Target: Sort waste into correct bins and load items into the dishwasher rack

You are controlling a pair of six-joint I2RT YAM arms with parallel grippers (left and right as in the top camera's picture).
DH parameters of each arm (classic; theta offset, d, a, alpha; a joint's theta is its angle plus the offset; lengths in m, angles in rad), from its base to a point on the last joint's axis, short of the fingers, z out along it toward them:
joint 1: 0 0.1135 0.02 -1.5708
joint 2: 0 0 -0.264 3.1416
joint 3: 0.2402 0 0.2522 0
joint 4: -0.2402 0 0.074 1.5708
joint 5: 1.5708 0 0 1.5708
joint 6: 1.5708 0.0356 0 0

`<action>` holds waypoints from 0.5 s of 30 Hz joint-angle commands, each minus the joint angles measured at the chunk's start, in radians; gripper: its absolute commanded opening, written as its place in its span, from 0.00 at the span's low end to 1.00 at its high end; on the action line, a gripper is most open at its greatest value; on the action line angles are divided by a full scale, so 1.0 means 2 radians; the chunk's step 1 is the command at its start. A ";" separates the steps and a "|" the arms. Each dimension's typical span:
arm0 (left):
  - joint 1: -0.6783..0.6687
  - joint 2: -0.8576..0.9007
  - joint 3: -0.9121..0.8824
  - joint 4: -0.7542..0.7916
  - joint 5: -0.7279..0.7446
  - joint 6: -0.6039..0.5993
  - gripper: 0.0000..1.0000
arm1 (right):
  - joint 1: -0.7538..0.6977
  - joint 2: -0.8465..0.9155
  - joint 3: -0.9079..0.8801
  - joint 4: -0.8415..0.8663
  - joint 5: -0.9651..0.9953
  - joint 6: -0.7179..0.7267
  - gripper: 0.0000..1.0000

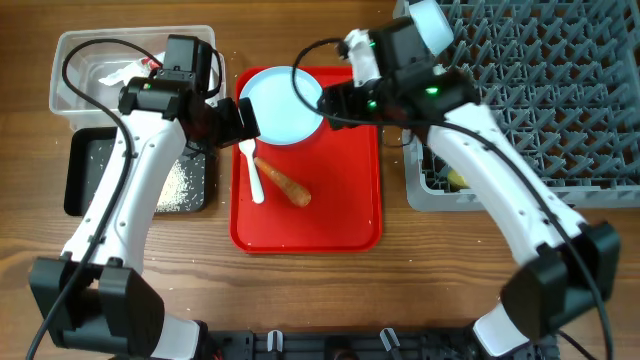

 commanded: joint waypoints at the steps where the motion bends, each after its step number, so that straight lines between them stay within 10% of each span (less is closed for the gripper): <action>1: -0.010 0.008 -0.001 -0.003 0.007 0.026 0.97 | 0.010 0.030 -0.007 -0.002 -0.007 0.008 0.83; 15: -0.127 0.042 -0.066 0.028 0.029 -0.089 0.86 | -0.101 0.024 -0.006 -0.008 -0.023 0.062 0.84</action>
